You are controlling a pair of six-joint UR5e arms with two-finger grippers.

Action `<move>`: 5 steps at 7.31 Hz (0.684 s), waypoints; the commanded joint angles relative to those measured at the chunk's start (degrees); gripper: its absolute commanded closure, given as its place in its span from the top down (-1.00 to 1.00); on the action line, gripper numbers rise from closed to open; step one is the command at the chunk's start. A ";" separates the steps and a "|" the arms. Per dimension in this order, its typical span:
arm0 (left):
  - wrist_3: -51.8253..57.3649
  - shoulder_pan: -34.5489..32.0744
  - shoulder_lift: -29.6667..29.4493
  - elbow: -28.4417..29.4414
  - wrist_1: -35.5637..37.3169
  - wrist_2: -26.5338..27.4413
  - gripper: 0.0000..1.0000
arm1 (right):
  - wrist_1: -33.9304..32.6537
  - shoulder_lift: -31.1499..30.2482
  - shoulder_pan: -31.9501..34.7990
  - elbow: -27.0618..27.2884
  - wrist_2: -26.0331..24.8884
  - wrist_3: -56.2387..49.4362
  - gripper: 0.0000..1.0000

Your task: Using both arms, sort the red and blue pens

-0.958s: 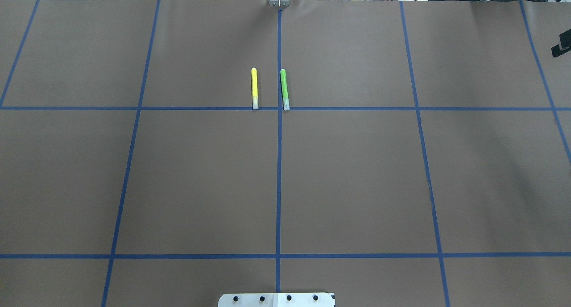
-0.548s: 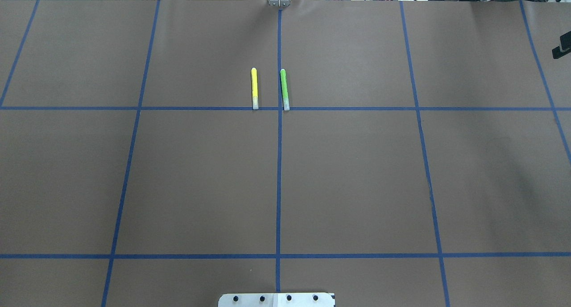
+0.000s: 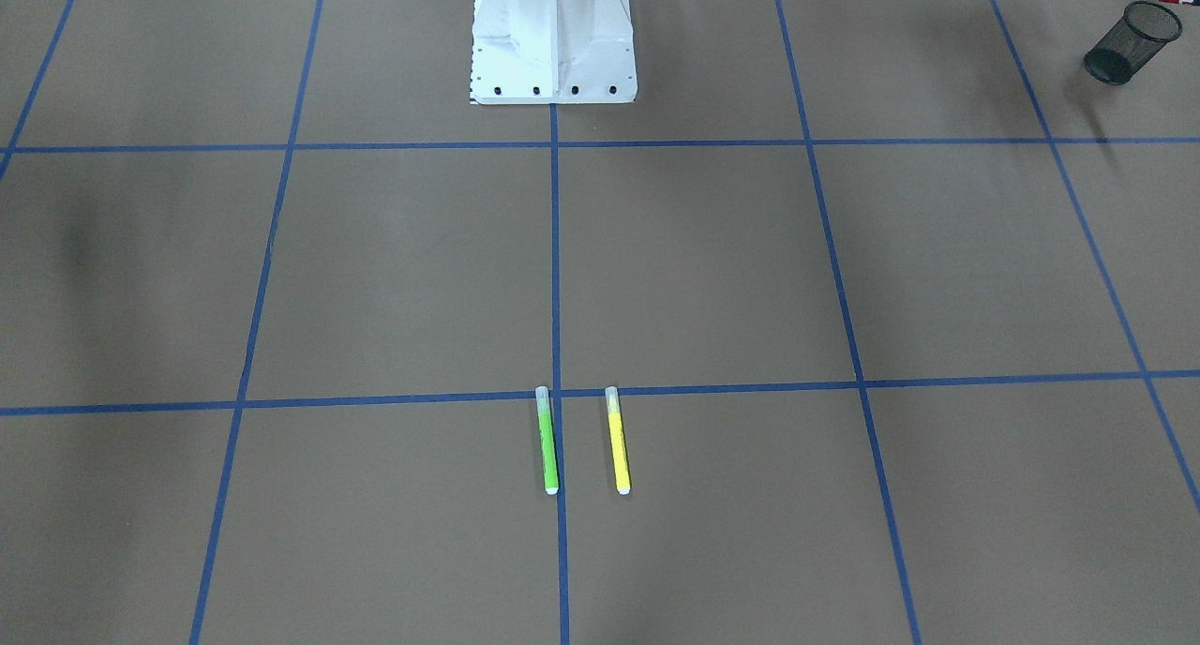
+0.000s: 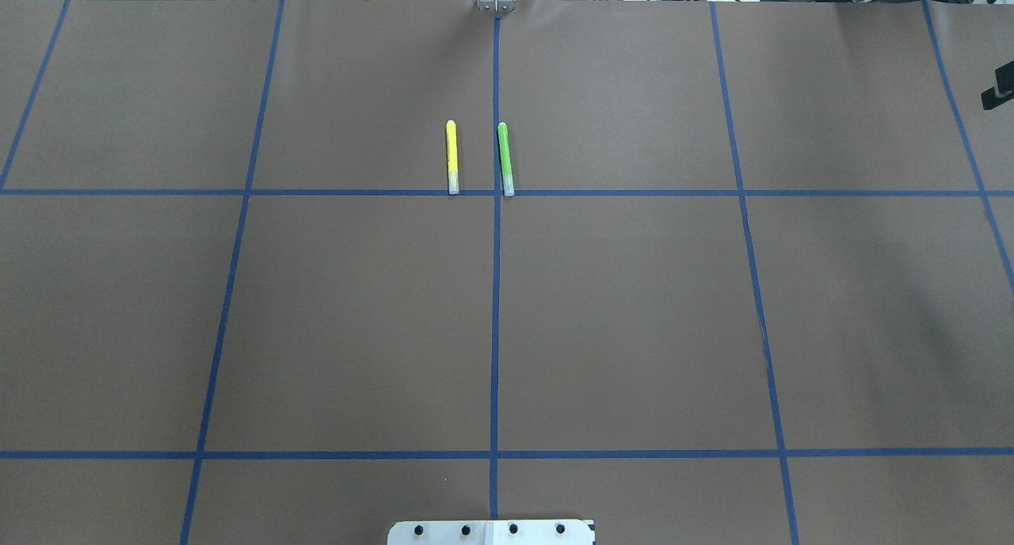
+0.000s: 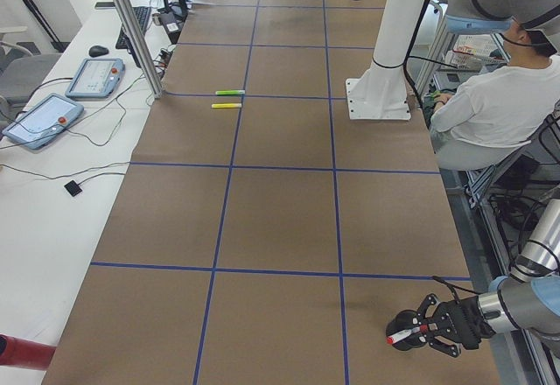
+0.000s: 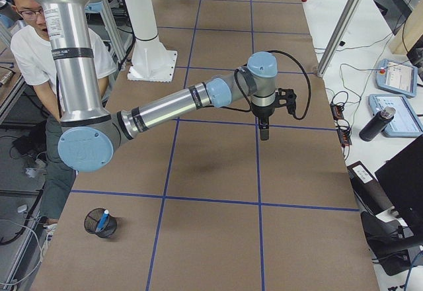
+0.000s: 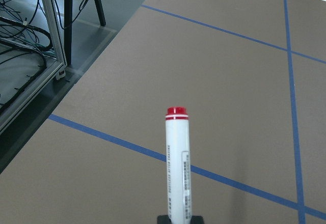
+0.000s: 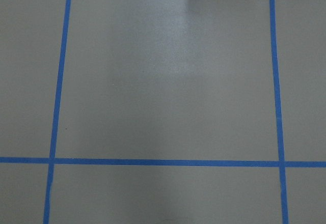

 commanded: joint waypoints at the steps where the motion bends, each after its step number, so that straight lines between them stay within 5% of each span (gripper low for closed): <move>1: -1.08 -3.14 0.33 2.56 -7.69 0.64 -1.00 | 0.06 -0.22 -0.01 0.09 0.08 -0.07 1.00; 5: 0.32 -6.16 -1.06 4.59 -10.72 1.26 -1.00 | 0.06 -0.75 -0.01 0.18 2.01 0.02 1.00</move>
